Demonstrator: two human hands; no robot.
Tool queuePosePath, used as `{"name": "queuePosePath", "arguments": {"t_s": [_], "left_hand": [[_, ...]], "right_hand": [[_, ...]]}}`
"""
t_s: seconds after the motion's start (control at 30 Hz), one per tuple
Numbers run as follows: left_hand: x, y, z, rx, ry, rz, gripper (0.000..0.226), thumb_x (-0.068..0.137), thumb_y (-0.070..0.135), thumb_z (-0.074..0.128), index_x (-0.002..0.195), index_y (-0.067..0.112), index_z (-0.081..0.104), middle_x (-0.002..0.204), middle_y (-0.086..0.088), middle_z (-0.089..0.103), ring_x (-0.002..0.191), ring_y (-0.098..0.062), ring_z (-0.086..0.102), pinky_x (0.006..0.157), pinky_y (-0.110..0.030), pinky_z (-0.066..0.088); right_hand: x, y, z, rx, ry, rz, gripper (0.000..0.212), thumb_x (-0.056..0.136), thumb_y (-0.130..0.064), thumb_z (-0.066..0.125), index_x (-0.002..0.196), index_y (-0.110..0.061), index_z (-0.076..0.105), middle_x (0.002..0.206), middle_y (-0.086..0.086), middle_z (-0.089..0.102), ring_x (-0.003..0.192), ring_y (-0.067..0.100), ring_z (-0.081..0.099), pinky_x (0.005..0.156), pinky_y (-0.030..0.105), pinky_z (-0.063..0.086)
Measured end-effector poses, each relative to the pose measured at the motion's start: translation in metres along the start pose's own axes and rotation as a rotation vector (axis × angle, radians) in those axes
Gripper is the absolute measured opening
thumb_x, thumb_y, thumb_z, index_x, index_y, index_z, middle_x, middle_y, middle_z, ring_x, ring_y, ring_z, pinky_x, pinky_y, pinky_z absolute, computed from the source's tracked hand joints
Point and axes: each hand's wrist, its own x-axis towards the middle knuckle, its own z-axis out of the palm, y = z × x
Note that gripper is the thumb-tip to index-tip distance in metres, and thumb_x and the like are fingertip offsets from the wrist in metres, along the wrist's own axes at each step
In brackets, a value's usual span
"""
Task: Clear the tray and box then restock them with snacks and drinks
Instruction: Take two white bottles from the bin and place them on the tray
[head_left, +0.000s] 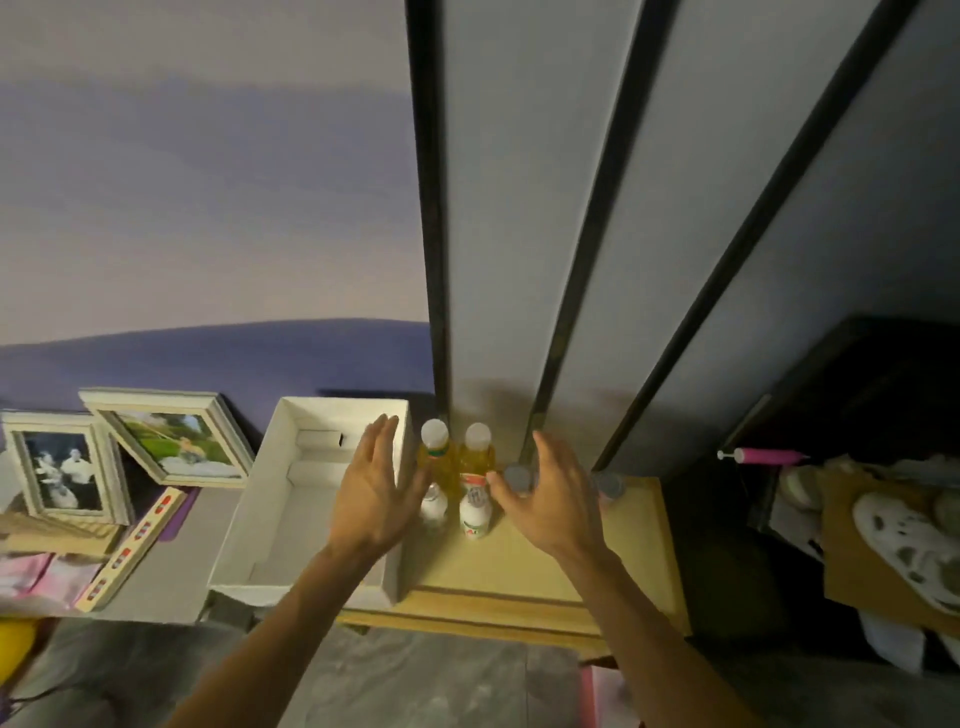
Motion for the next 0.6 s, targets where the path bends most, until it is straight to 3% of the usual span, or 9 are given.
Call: {"name": "queuePosePath", "arguments": {"t_s": [0.1,0.2,0.3,0.47,0.6], "left_hand": [[0.008,0.015,-0.059,0.152,-0.020,0.080,0.095,0.090,0.077,0.040,0.166,0.024,0.022,0.175,0.000,0.014,0.162,-0.024,0.011,0.128,-0.051,0.025],[0.006,0.042,-0.121,0.231,-0.012,0.206,0.092,0.091,0.075,0.040,0.167,0.029,0.016,0.176,0.004,0.009,0.162,-0.022,0.007,0.129,-0.051,0.023],[-0.003,0.069,-0.181,0.243,0.033,0.247,0.091,0.094,0.076,0.046,0.167,0.031,0.014,0.176,0.005,0.009,0.162,-0.021,0.010,0.129,-0.049,0.021],[-0.025,0.083,-0.268,0.290,0.166,0.182,0.111,0.081,0.096,0.017,0.167,0.026,0.012,0.176,-0.001,0.010,0.162,-0.023,0.007,0.130,-0.053,0.011],[-0.058,0.074,-0.323,0.332,0.289,0.070,0.111,0.082,0.096,0.016,0.168,0.026,0.008,0.177,-0.003,0.004,0.163,-0.027,0.000,0.129,-0.059,0.007]], "right_hand": [[0.010,-0.036,-0.065,-0.073,-0.069,-0.055,0.111,0.088,-0.083,0.056,0.170,-0.018,0.017,0.177,0.006,0.017,0.161,0.027,0.021,0.126,0.044,0.030],[0.011,-0.082,-0.122,-0.112,-0.069,-0.097,0.115,0.089,-0.084,0.055,0.171,-0.022,0.006,0.179,0.002,0.003,0.164,0.025,0.007,0.128,0.043,0.021],[0.007,-0.132,-0.167,-0.131,-0.039,-0.127,0.115,0.090,-0.083,0.053,0.171,-0.018,0.003,0.179,0.005,-0.001,0.165,0.025,0.002,0.131,0.044,0.016],[0.002,-0.195,-0.211,-0.143,0.021,-0.187,0.118,0.090,-0.088,0.041,0.170,-0.010,0.005,0.178,0.012,0.002,0.165,0.031,0.003,0.132,0.049,0.017],[0.000,-0.236,-0.220,-0.151,-0.009,-0.283,0.113,0.095,-0.084,0.038,0.170,-0.007,0.003,0.178,0.015,-0.001,0.164,0.034,0.002,0.132,0.050,0.015]]}}
